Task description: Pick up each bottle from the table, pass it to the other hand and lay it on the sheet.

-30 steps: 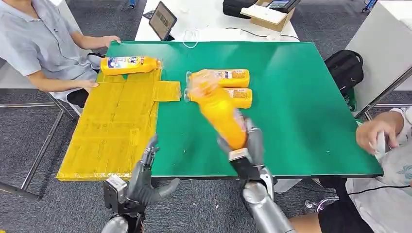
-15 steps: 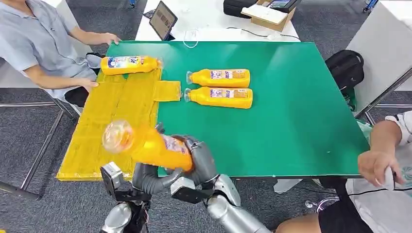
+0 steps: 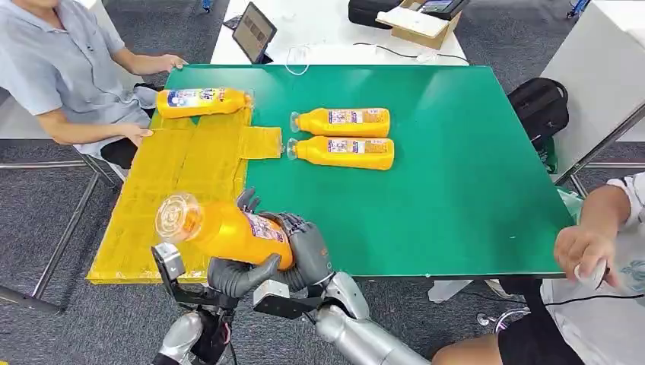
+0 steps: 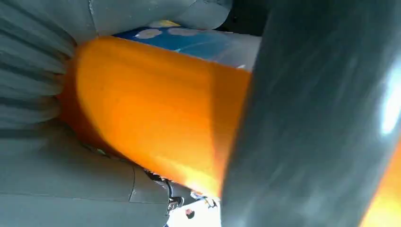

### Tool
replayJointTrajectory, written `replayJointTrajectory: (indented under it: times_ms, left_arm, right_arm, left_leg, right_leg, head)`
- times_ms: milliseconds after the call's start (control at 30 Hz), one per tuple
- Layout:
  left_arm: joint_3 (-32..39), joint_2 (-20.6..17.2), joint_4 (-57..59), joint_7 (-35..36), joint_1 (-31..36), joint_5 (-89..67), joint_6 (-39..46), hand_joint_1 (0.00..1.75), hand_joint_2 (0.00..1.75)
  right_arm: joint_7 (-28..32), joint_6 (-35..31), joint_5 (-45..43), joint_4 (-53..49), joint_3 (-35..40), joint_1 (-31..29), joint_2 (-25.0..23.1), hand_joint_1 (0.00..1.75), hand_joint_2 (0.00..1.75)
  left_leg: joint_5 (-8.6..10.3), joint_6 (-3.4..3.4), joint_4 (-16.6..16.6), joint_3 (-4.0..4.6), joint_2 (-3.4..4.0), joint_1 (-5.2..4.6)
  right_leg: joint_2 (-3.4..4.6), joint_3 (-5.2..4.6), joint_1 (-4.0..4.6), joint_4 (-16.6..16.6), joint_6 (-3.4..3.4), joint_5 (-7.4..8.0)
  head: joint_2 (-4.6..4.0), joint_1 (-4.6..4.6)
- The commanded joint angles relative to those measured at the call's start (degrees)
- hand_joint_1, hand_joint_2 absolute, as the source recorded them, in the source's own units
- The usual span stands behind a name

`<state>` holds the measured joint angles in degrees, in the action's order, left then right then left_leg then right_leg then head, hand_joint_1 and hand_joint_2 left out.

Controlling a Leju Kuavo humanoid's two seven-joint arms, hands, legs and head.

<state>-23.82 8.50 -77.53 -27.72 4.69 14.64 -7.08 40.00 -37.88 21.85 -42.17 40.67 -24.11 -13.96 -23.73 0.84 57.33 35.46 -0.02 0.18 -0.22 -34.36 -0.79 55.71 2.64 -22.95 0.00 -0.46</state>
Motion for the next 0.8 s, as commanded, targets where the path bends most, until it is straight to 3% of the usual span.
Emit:
replayJointTrajectory:
  times_ms: [33, 200, 233, 267, 333, 533, 800]
  left_arm:
    - [-1.26, -0.3, 3.99, 3.8, 4.24, 6.21, -2.21, 1.75, 1.75]
    - [-0.99, -0.3, 4.21, 4.2, 4.27, 7.01, -2.47, 1.75, 1.75]
    - [-0.34, -0.25, 4.78, 5.17, 4.35, 8.81, -3.12, 1.75, 1.75]
    - [3.24, -0.75, 7.3, 7.73, 4.73, 14.24, -4.89, 1.75, 1.75]
    - [7.44, -1.51, 6.63, 7.05, 3.45, 12.72, -1.28, 1.75, 1.75]
    - [13.2, -2.26, 7.23, 6.74, 4.09, 7.94, 6.59, 1.75, 1.75]
    - [13.42, -2.28, 7.62, 5.91, 4.79, 5.56, 9.18, 1.75, 1.75]
  right_arm:
    - [0.0, -2.12, 26.24, 5.83, -13.56, 2.7, -3.33, 0.0, 0.0]
    - [0.0, -2.12, 28.13, 4.84, -15.01, 3.28, -3.48, 0.0, 0.0]
    - [0.0, -2.12, 31.57, 2.96, -17.31, 4.35, -3.64, 0.0, 0.0]
    - [0.0, -2.12, 42.95, -4.9, -23.99, 8.37, -3.75, 0.0, 0.0]
    - [0.0, -2.12, 50.27, -14.92, -30.36, 13.64, -3.29, 0.0, 0.0]
    - [0.0, -2.12, 45.83, -31.75, -32.4, 21.67, -1.52, 0.0, 0.0]
    - [0.0, -2.12, 45.8, -34.01, -32.86, 22.34, -2.15, 0.0, 0.0]
  left_leg:
    - [-0.07, -0.05, -0.05, -0.27, -0.26, 0.05]
    - [-0.08, -0.05, -0.05, -0.29, -0.26, 0.05]
    - [-0.11, -0.06, -0.04, -0.35, -0.28, 0.06]
    - [-0.08, -0.04, -0.05, -0.27, -0.3, 0.04]
    - [-0.04, -0.04, -0.04, -0.13, -0.19, 0.02]
    - [-0.06, -0.04, -0.01, -0.05, -0.26, 0.03]
    - [-0.12, -0.03, -0.02, -0.19, -0.19, 0.04]
  right_leg:
    - [-0.25, 0.36, 0.06, -0.05, -0.1, -0.15]
    - [-0.25, 0.38, 0.06, -0.05, -0.11, -0.16]
    - [-0.27, 0.44, 0.07, -0.05, -0.12, -0.19]
    - [-0.28, 0.36, 0.04, -0.04, -0.1, -0.17]
    - [-0.19, 0.18, 0.03, -0.02, -0.08, -0.11]
    - [-0.2, 0.14, 0.03, 0.0, -0.08, -0.11]
    - [-0.13, 0.21, 0.04, -0.02, -0.11, -0.16]
  head:
    - [0.0, 0.02]
    - [0.0, 0.02]
    - [0.0, 0.02]
    - [0.0, -0.02]
    - [0.0, 0.0]
    - [0.0, 0.02]
    - [0.0, 0.0]
